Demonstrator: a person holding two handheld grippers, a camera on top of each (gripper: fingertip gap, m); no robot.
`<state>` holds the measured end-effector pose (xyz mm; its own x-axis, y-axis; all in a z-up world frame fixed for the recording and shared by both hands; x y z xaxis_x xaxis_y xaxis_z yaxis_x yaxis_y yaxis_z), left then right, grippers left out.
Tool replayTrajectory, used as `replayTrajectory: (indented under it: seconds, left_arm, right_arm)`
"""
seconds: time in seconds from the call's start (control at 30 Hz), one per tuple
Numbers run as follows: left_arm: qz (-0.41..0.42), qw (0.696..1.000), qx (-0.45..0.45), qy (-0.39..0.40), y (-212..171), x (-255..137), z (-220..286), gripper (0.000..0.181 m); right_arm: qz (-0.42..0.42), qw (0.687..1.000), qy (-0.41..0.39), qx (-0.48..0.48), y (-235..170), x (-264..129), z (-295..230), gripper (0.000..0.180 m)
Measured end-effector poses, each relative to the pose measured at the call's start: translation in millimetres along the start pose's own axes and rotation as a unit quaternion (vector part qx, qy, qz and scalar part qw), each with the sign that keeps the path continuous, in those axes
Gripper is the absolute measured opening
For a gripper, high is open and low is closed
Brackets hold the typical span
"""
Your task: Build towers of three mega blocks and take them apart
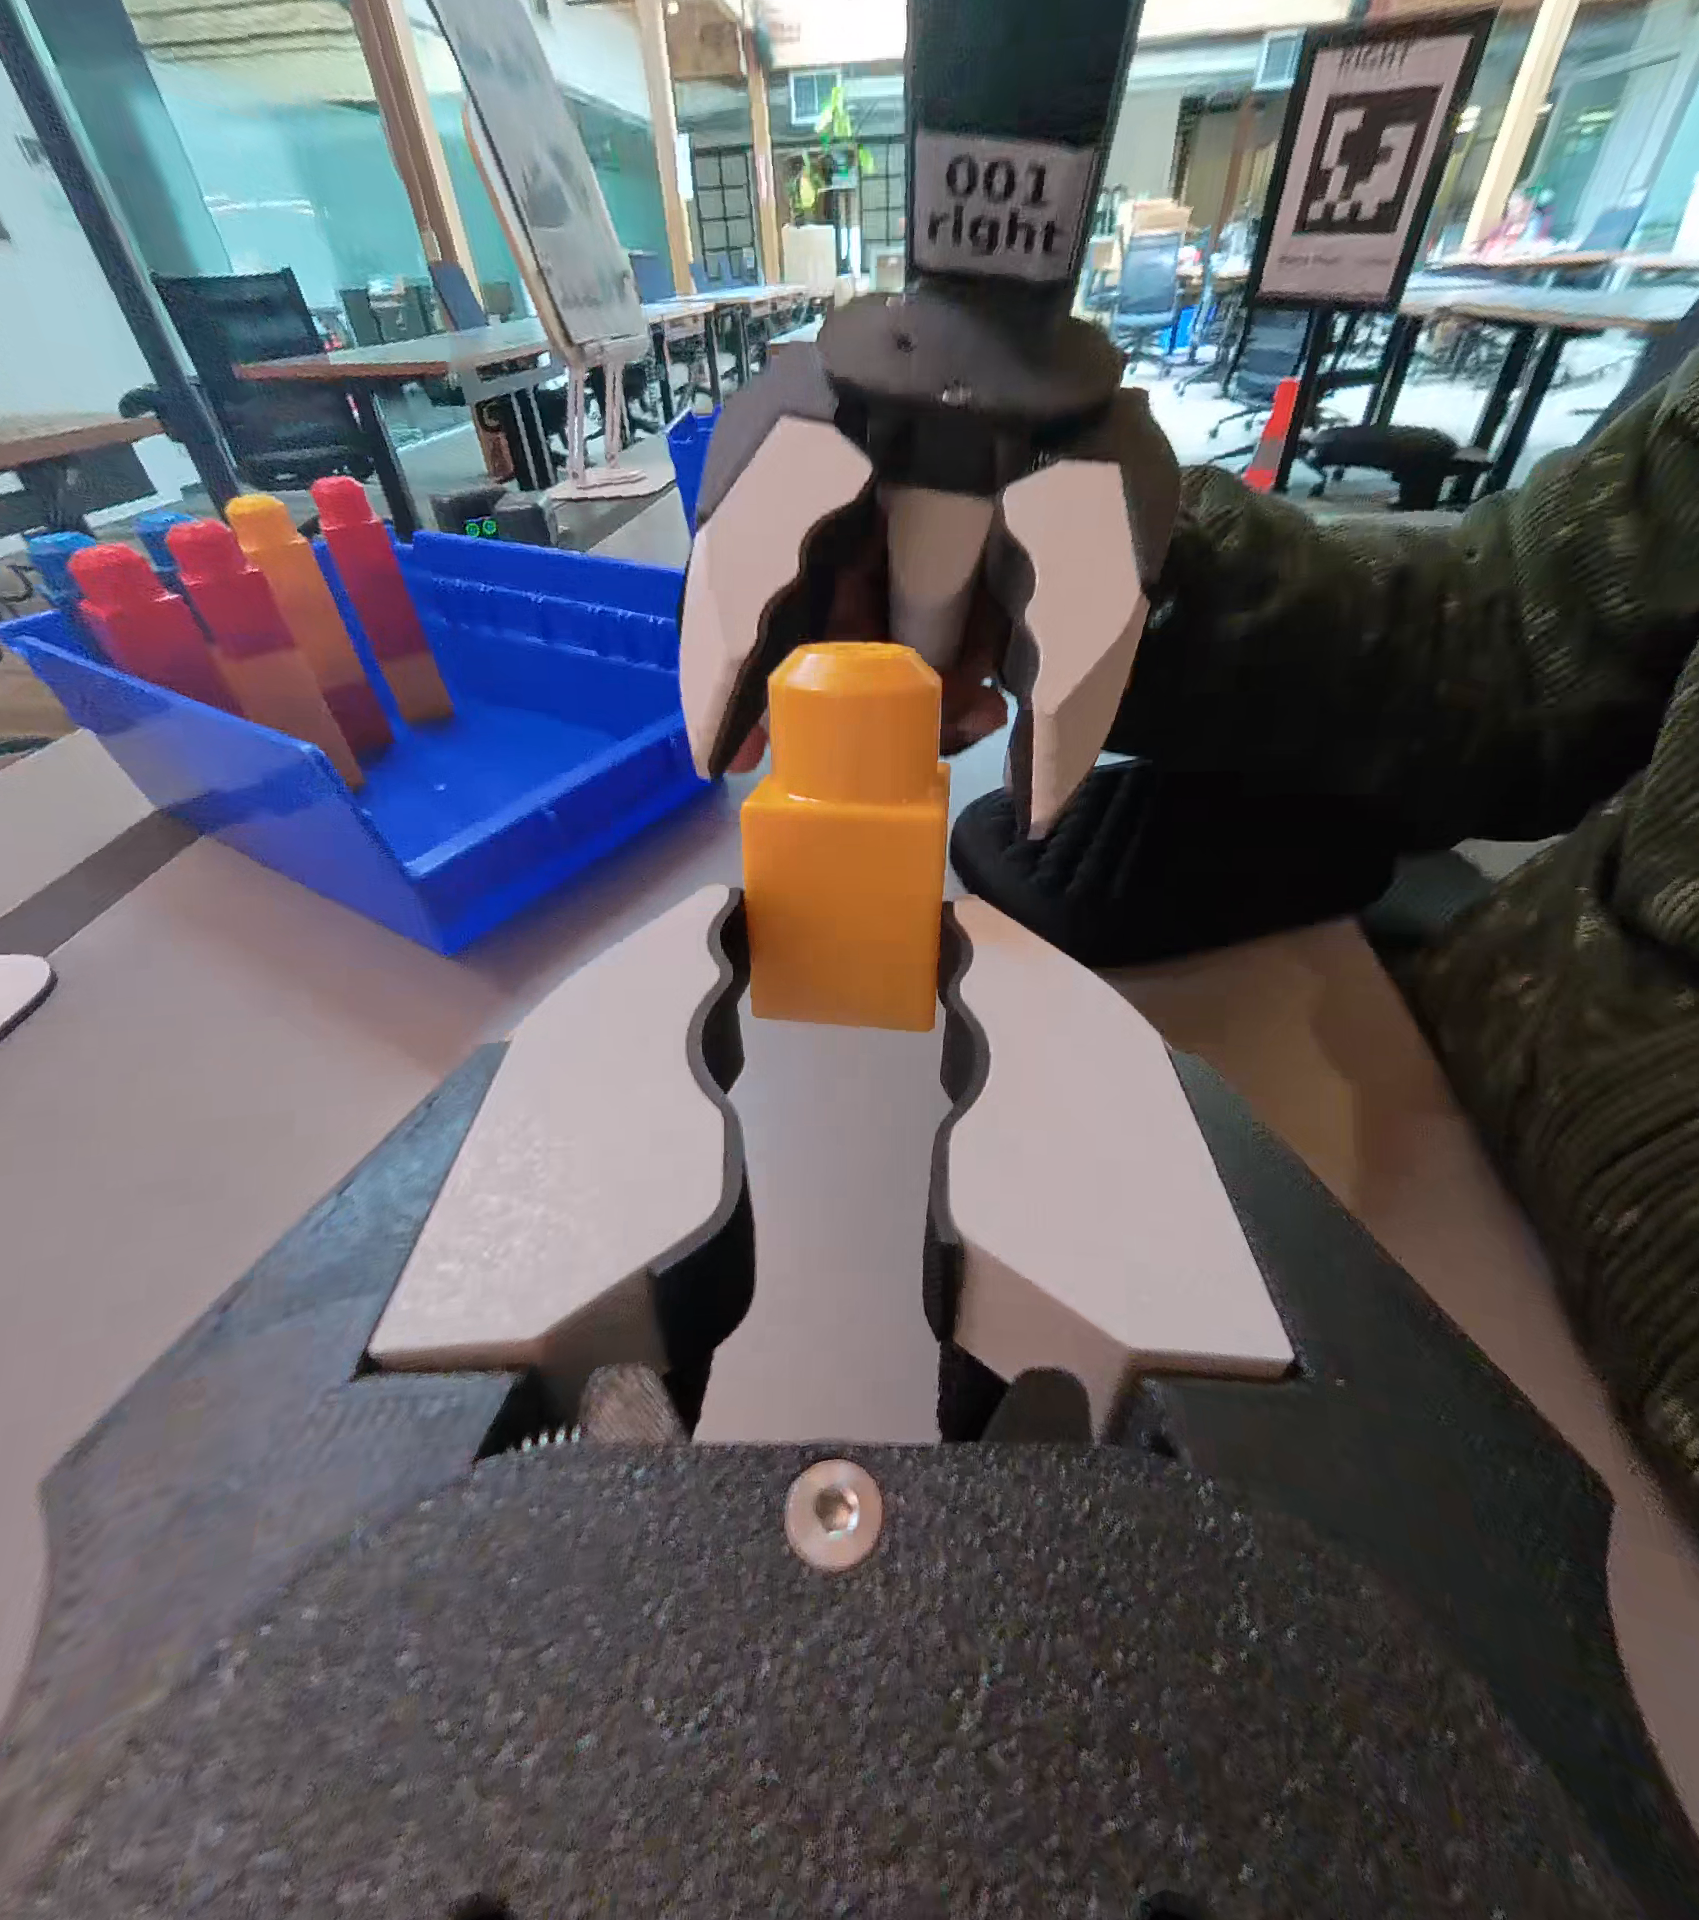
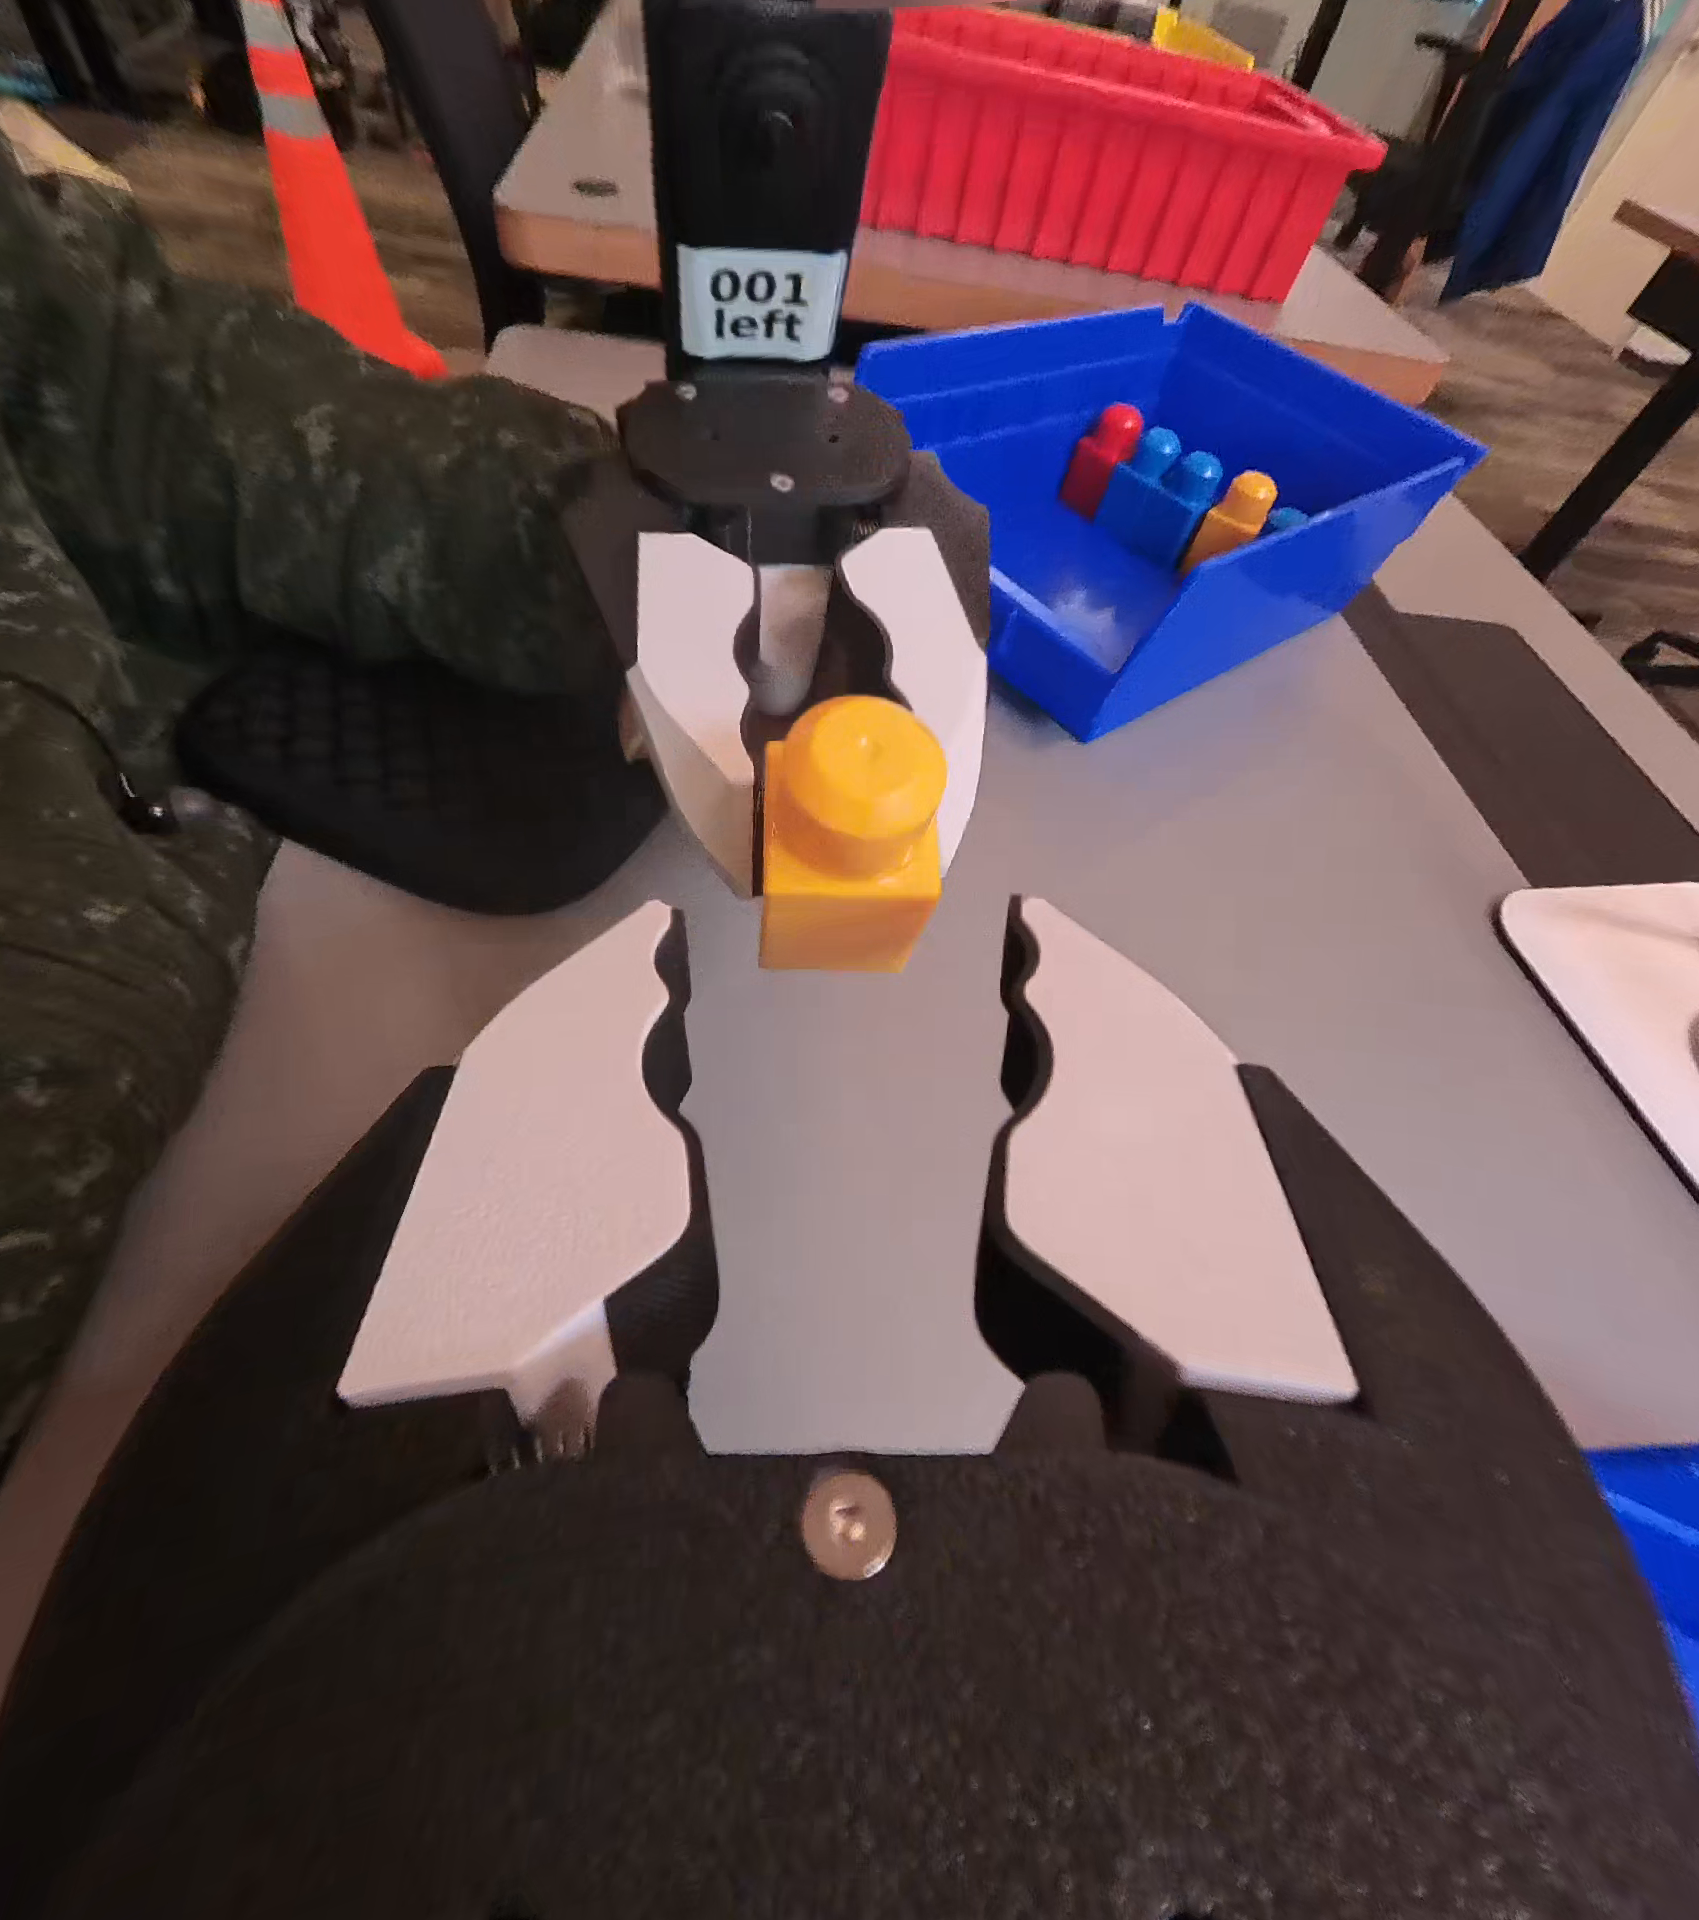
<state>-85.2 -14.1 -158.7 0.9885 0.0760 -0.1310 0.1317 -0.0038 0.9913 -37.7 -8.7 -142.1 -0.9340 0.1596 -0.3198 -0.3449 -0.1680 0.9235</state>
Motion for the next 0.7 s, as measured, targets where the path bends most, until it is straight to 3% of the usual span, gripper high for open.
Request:
replayTrajectory:
  seconds: [0.13,0.23,0.33,0.47,0.57,0.7]
  left_arm:
    - [-0.01,1.0,0.008,-0.012,-3,6,6,0.035]
    - [-0.014,1.0,0.003,-0.011,-2,1,4,0.036]
    - [-0.038,0.998,0.003,0.047,8,-22,-12,0.043]
    - [-0.069,0.975,0.02,0.21,39,-94,-51,0.034]
    - [-0.17,0.928,0.006,0.332,43,-170,-86,0.035]
    - [-0.306,0.859,-0.065,0.406,24,-268,-133,0.041]
  right_arm:
    - [0.027,0.999,0.023,0.021,4,8,-9,0.035]
    - [0.012,0.999,0.023,0.019,2,8,-8,0.035]
    - [-0.014,1.0,0.015,0.021,-9,6,0,0.035]
    - [-0.07,0.997,0.007,0.041,-44,16,14,0.035]
    - [-0.107,0.993,0.021,0.047,-68,27,15,0.035]
    - [-0.162,0.985,0.05,0.044,-99,37,7,0.035]
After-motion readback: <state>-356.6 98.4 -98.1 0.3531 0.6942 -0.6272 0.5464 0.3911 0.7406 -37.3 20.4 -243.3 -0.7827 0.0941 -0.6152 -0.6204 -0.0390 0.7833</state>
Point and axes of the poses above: each gripper's, where its closed fingertips meet, x out along the fingers, y out of its top, z = x × y across the jaws, the point moved 2 cm from there along -x, back along the fingers, and after that the axes turned 12 degrees about -y, right-handed, at the moved point
